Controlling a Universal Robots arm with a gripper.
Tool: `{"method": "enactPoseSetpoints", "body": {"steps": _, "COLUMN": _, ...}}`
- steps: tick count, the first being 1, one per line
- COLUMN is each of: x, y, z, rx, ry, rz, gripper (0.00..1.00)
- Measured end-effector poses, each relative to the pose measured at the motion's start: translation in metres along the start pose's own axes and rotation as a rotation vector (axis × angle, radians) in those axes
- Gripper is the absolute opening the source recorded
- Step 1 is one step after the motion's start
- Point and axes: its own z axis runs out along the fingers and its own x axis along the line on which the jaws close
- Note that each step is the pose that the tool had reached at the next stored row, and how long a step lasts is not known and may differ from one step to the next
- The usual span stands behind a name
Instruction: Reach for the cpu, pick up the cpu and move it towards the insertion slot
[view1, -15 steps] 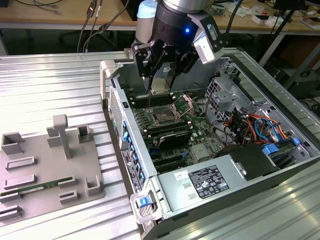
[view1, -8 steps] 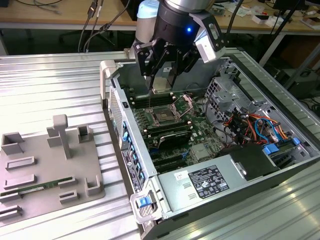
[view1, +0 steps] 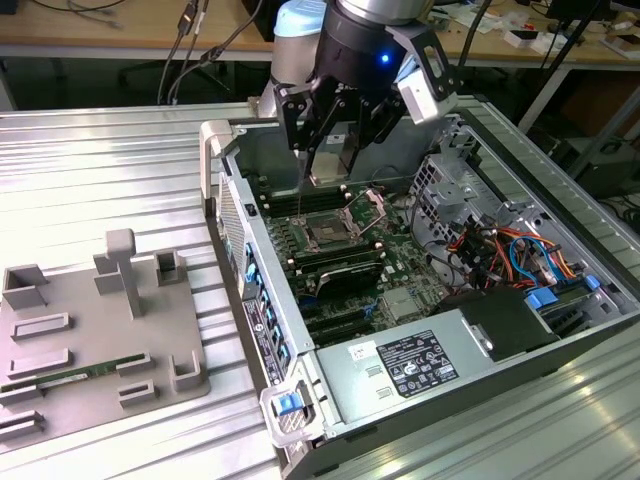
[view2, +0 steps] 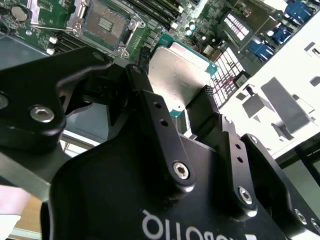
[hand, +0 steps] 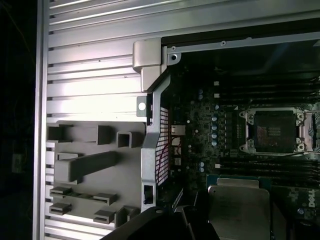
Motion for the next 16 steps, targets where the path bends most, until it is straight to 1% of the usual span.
{"method": "enactPoseSetpoints", "body": {"steps": 3, "x": -0.0023, "y": 0.0008, "z": 0.0, "rx": 0.0, "ry": 0.0, "rz": 0.0, "gripper": 0.55}}
{"method": "enactPoseSetpoints", "body": {"steps": 5, "x": -0.0031, "y": 0.0023, "z": 0.0001, "rx": -0.0001, "ry": 0.0, "rz": 0.0, "gripper": 0.55}}
{"method": "enactPoseSetpoints", "body": {"steps": 6, "x": -0.0033, "y": 0.0035, "z": 0.0001, "rx": -0.0001, "ry": -0.0001, "rz": 0.0, "gripper": 0.55}}
{"method": "enactPoseSetpoints", "body": {"steps": 7, "x": -0.0034, "y": 0.0063, "z": 0.0003, "rx": -0.0001, "ry": -0.0001, "rz": 0.0, "gripper": 0.55}}
{"method": "enactPoseSetpoints", "body": {"steps": 16, "x": -0.0035, "y": 0.0066, "z": 0.0003, "rx": -0.0003, "ry": 0.0, "rz": 0.0, "gripper": 0.55}}
